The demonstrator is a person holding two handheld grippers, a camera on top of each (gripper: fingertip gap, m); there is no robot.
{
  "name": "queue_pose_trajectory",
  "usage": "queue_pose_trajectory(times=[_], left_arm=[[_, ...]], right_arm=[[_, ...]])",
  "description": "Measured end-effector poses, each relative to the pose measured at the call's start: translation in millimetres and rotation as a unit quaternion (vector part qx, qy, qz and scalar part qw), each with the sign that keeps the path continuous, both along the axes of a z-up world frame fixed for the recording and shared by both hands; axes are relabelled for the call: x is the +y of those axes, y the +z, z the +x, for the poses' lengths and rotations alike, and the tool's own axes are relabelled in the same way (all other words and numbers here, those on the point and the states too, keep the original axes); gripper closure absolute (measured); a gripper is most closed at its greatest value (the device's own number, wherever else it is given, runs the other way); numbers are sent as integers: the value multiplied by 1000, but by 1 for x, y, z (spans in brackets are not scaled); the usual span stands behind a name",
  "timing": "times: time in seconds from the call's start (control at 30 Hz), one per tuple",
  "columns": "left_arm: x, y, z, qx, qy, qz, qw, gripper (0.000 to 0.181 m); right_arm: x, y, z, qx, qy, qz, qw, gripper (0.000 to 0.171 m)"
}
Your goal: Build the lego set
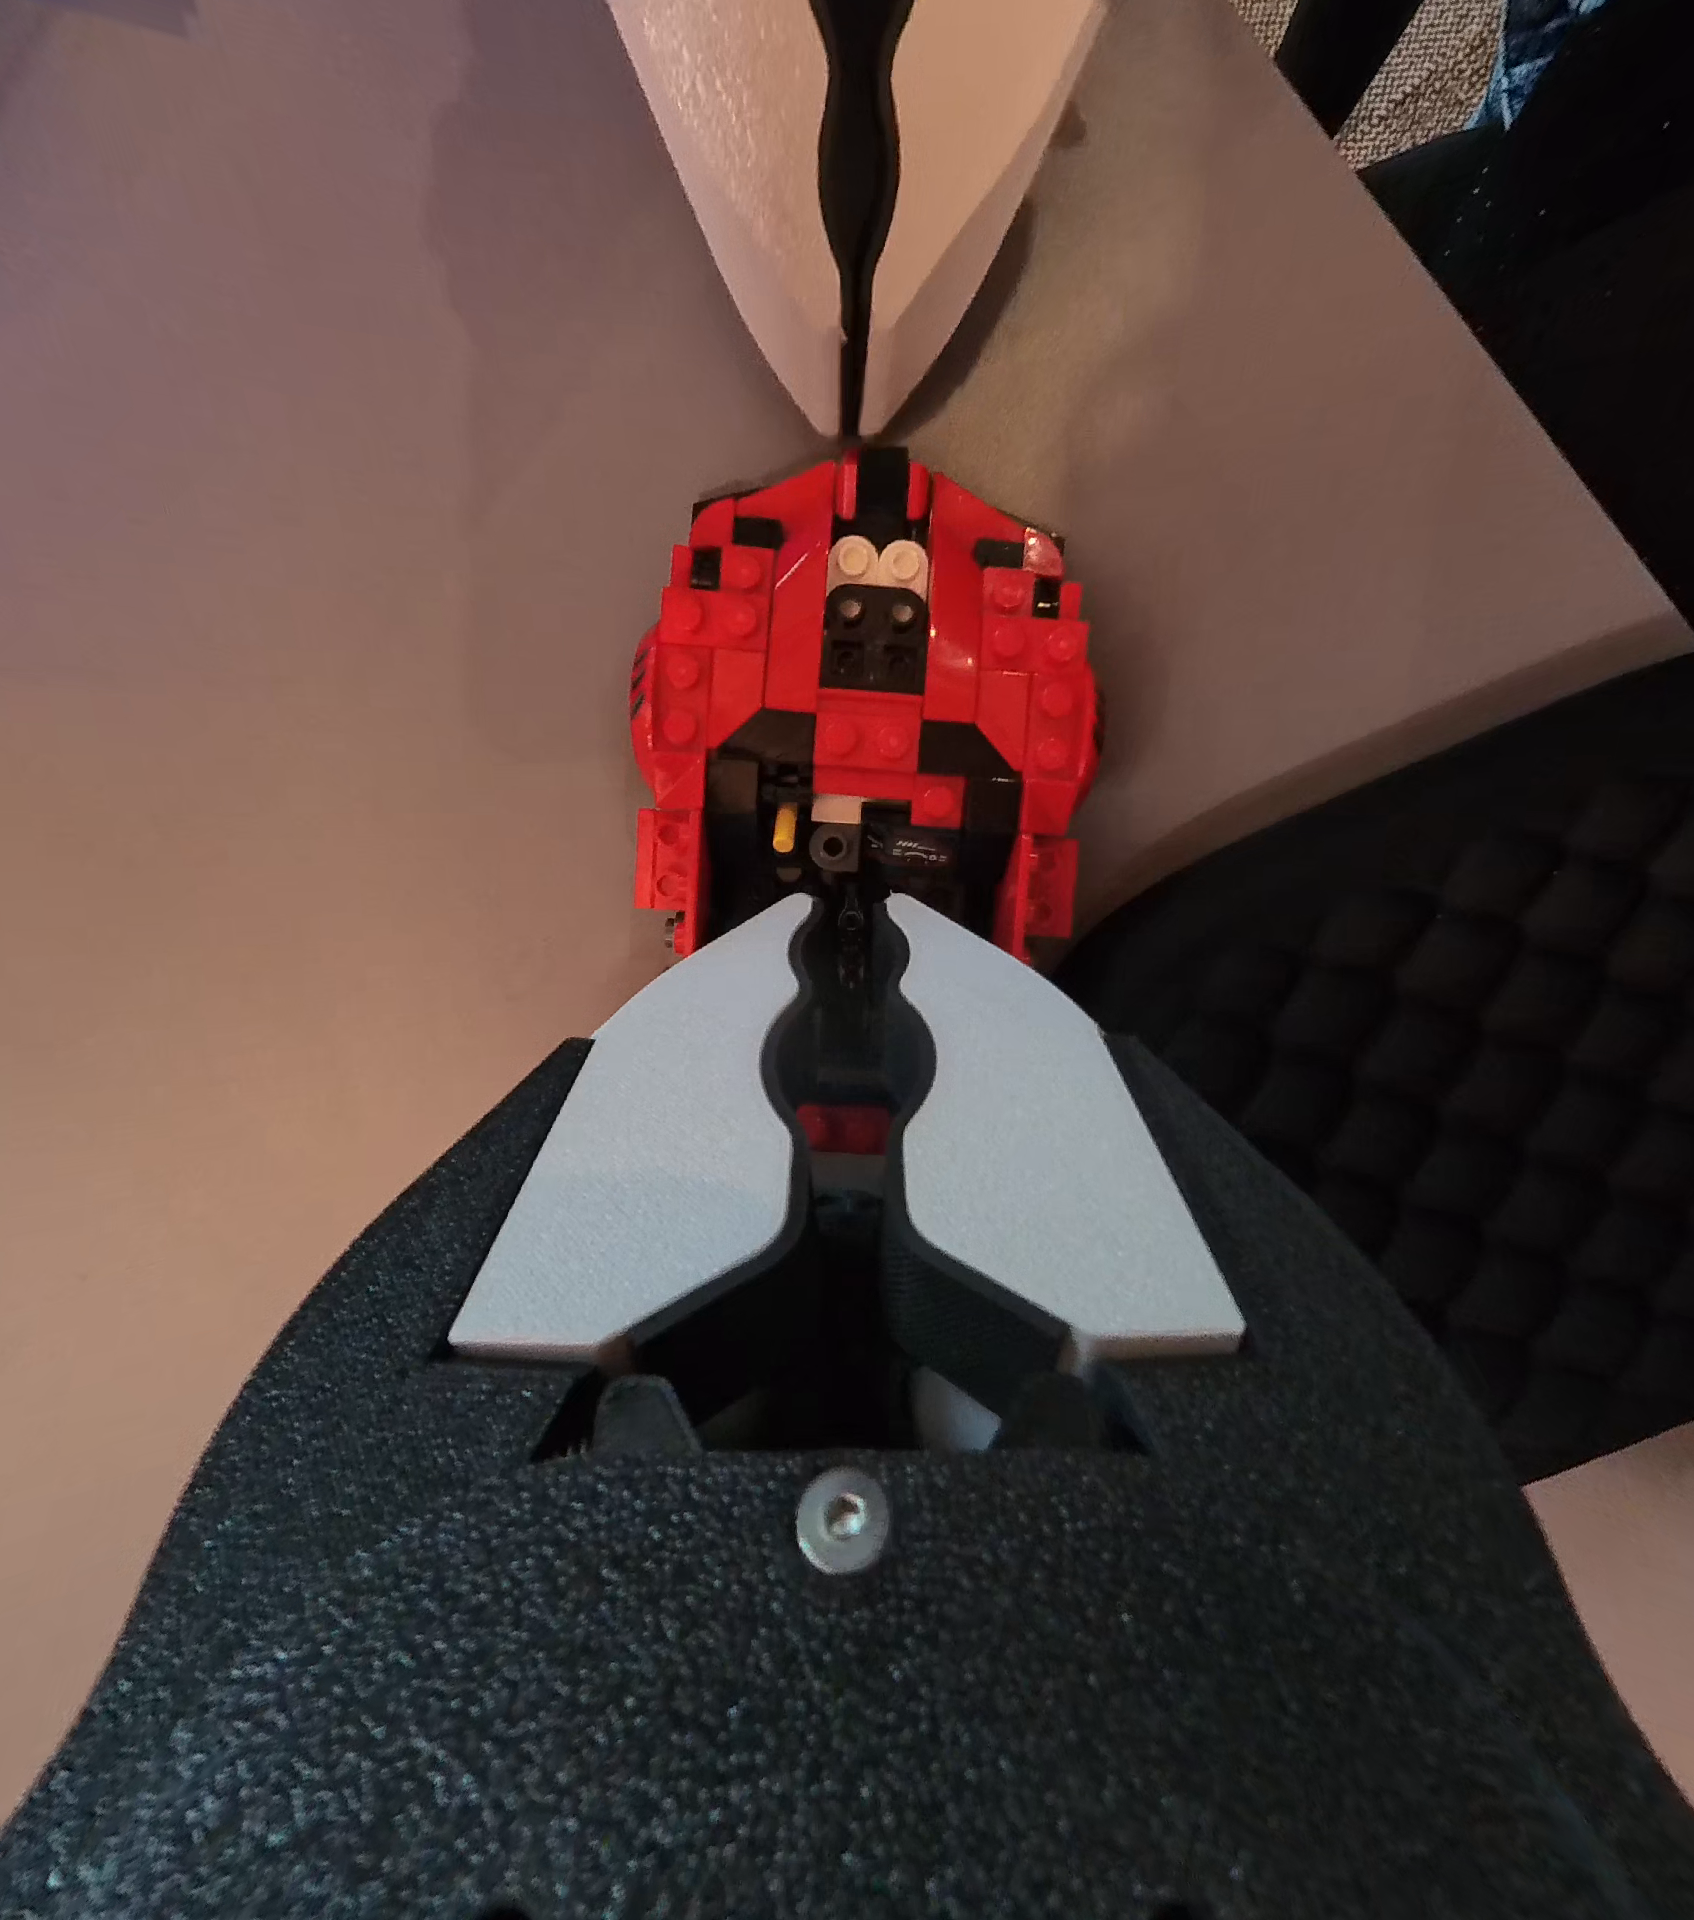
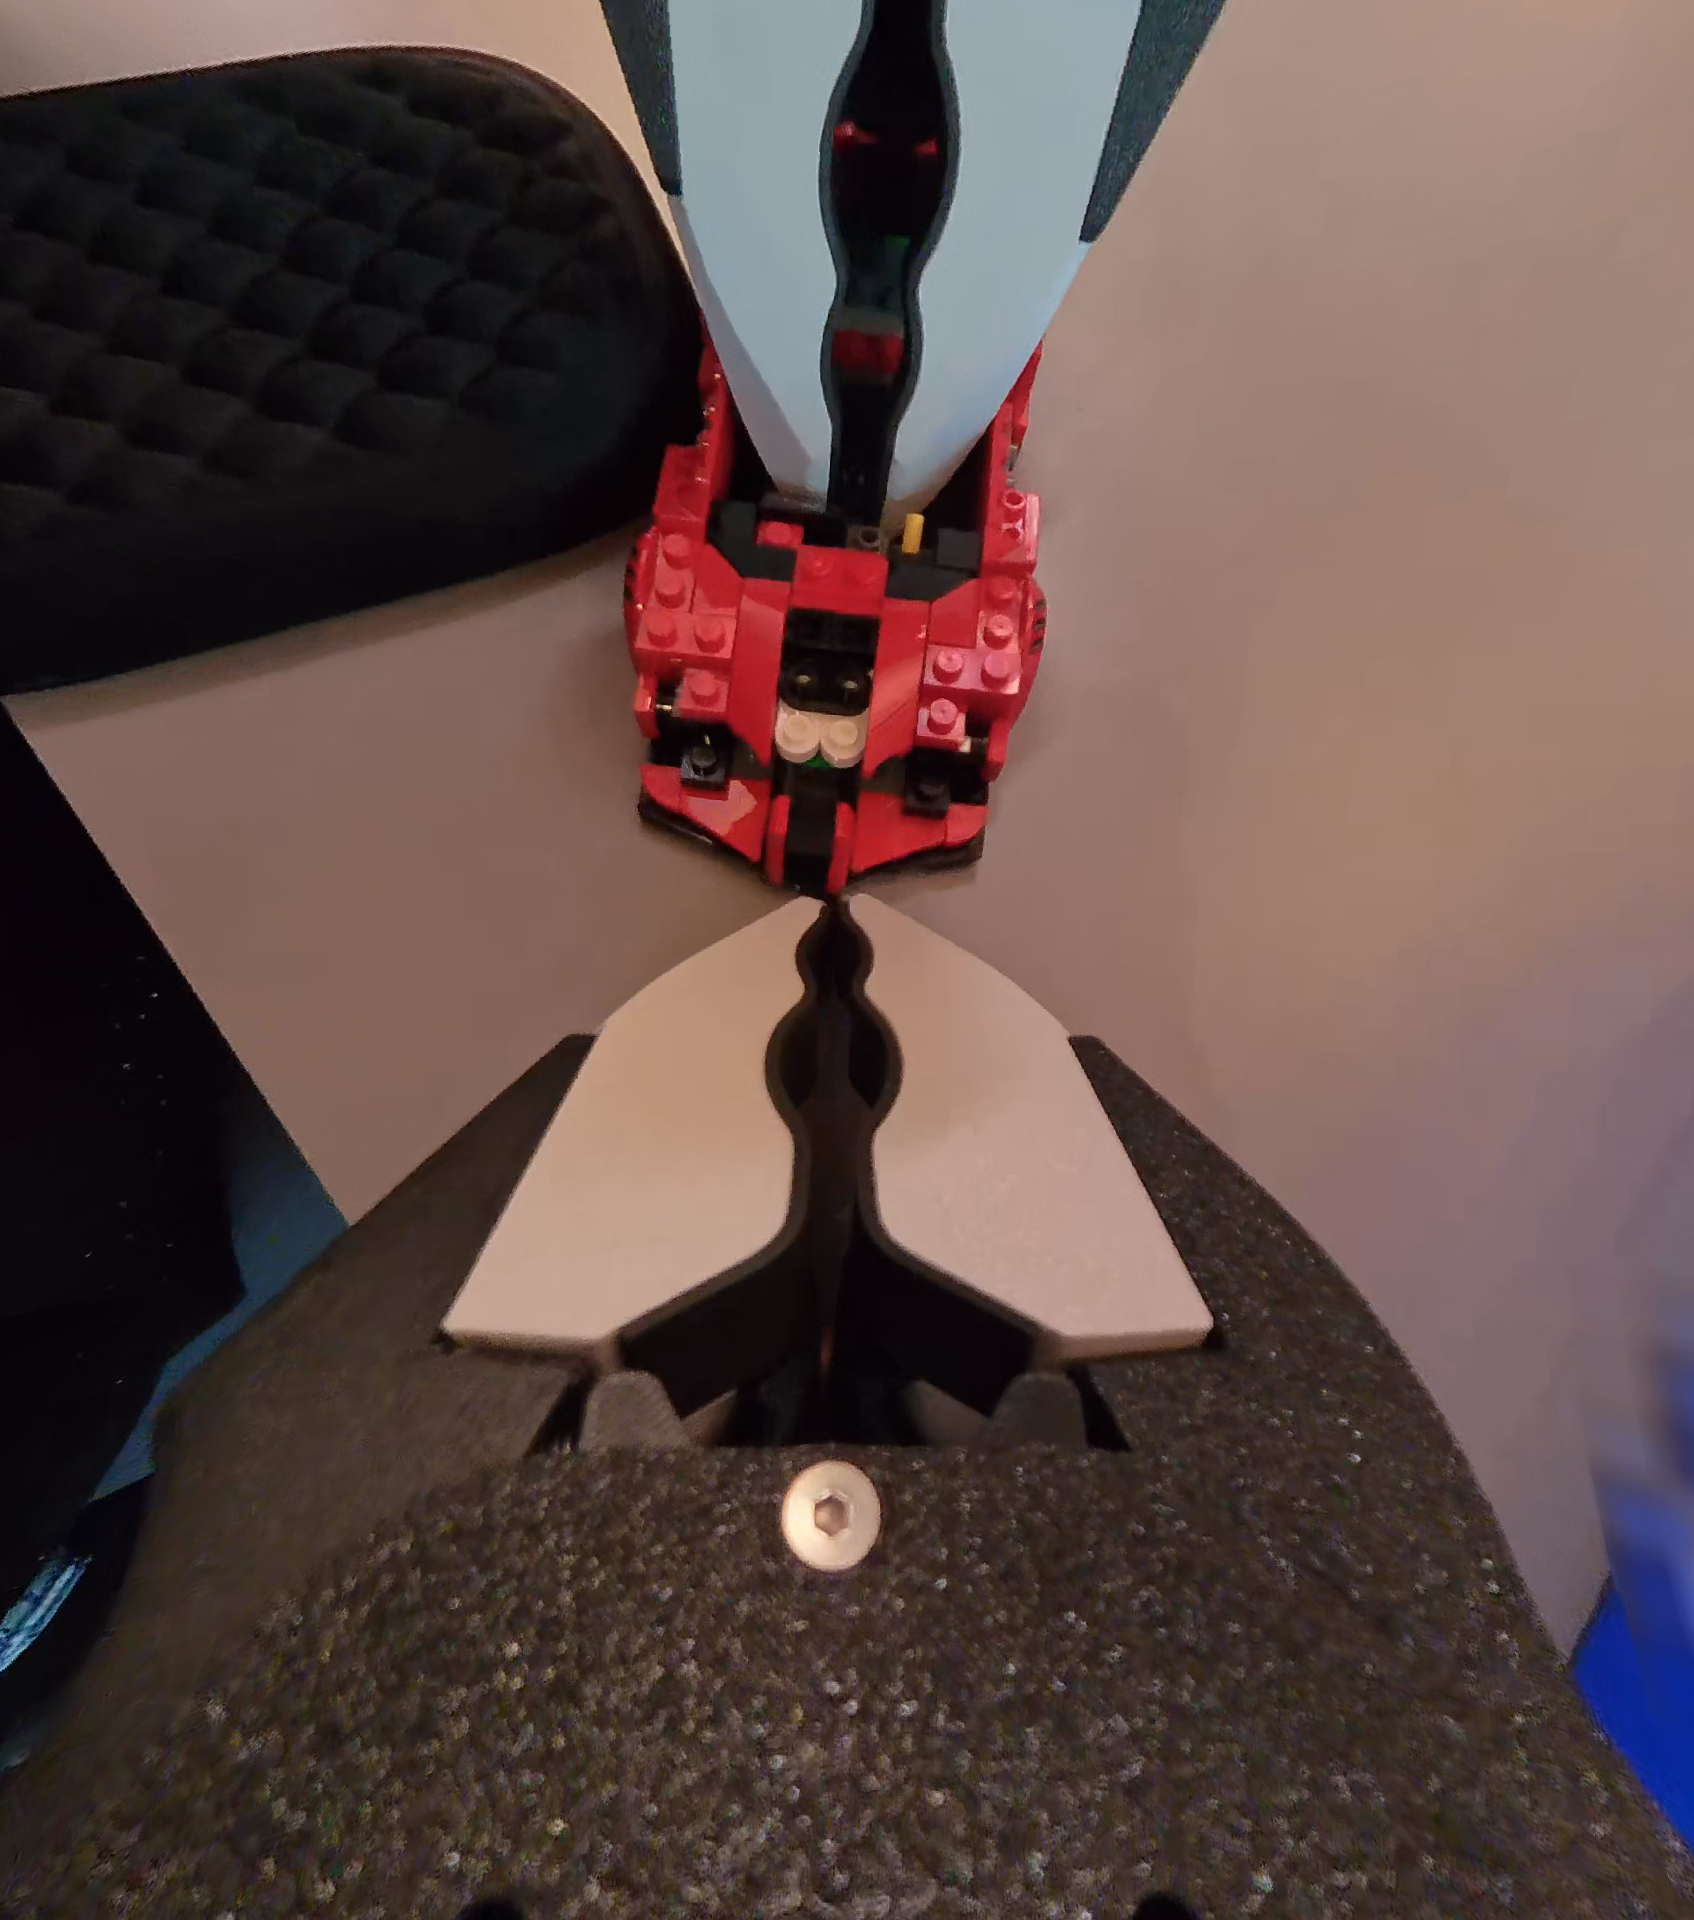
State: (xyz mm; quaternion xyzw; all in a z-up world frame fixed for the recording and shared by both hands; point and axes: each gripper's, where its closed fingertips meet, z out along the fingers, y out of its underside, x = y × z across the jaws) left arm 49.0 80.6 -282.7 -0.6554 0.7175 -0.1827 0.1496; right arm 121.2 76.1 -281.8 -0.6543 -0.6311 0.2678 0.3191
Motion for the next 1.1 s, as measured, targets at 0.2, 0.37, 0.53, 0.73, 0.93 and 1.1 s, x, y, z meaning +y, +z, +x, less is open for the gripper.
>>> queue_pose_trajectory(times=[0.2,0.37,0.53,0.73,0.93,1.1], left_arm=[[0,0,0,-2,-5,-1,1000,173],[-3,0,1,-7,-38,-5,999,173],[-4,1,1,-2,-95,-8,995,173],[-4,1,1,12,-135,3,991,174],[-5,1,2,27,-152,14,988,173],[-8,1,3,32,-162,18,986,173]], right_arm=[[-4,0,5,2,1,-17,1000,161],[-12,3,14,15,9,-14,1000,160],[-14,10,24,27,4,-4,1000,159],[-27,2,11,15,31,-22,999,158],[-31,1,3,8,35,-17,999,162],[-34,0,-1,6,34,-22,999,163]])
